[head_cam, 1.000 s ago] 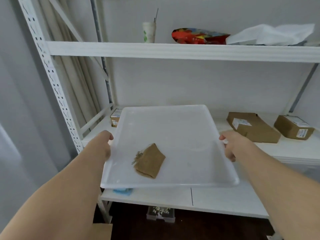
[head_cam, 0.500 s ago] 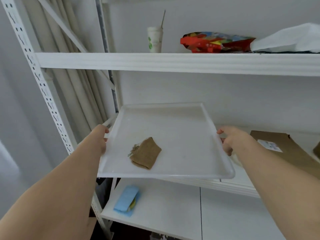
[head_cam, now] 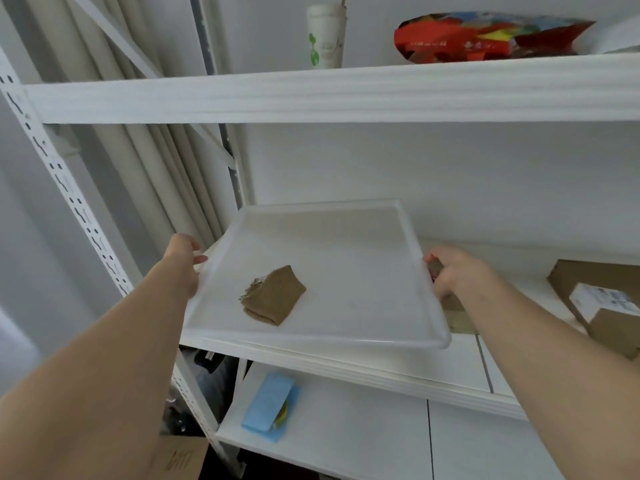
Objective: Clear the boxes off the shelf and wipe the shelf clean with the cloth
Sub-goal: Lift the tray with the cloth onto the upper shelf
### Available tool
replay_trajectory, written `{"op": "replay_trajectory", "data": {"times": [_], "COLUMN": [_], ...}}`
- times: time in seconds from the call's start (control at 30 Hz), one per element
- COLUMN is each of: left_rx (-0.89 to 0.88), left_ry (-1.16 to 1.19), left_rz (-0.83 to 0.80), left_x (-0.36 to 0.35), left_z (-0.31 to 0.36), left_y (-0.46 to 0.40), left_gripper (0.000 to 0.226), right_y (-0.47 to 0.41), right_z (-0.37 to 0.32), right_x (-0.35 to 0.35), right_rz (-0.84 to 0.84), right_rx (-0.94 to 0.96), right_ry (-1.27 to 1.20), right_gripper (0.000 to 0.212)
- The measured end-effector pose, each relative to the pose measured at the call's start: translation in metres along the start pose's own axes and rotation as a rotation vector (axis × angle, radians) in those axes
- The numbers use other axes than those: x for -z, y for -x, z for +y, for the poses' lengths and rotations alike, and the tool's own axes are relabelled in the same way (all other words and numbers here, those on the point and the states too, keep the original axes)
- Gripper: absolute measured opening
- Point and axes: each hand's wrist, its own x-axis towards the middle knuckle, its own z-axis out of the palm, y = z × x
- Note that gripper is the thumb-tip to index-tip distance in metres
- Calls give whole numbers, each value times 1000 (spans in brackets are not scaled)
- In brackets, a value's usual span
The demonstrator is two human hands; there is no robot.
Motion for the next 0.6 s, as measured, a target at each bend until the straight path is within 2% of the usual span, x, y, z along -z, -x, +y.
{"op": "replay_trajectory", "data": {"times": [0.07,0.13,0.17,0.23,0.27,0.37,0.4,0.47,0.6], "left_rx": [-16,-27,-39,-45,-27,2,11,12,9], "left_ry": [5,-7,-27,-49,-50,-48,-42,-73,-155], "left_rz": [-5,-26,-39,-47,-50,-57,-62,-95,-147], "left_x": [-7,-17,-22,-29,-31,-36,-38,-42,-52], "left_z": [6,14,17,23,28,33,36,37,39], "left_y": [-22,-42,-52,-73,-85,-116,-125,-141,-164], "left_gripper": [12,15,15,18,21,23,22,21,39], "right_y": [-57,-72,-63,-38,6,56,61,61,51], "right_z": [-3,-1,0,-2,-5,-13,-15,-15,-13], "right_x": [-10,-29,-40,-64,-80,-103,-109,-119,-130], "right_rz": [9,33,56,120,132,182,179,195,155], "right_rx": [-37,-14,-21,-19,-24,22,9,-25,-48], "right_ry": [3,18,39,55,110,147,124,144,238], "right_gripper": [64,84,85,72,63,22,19,28,41]}}
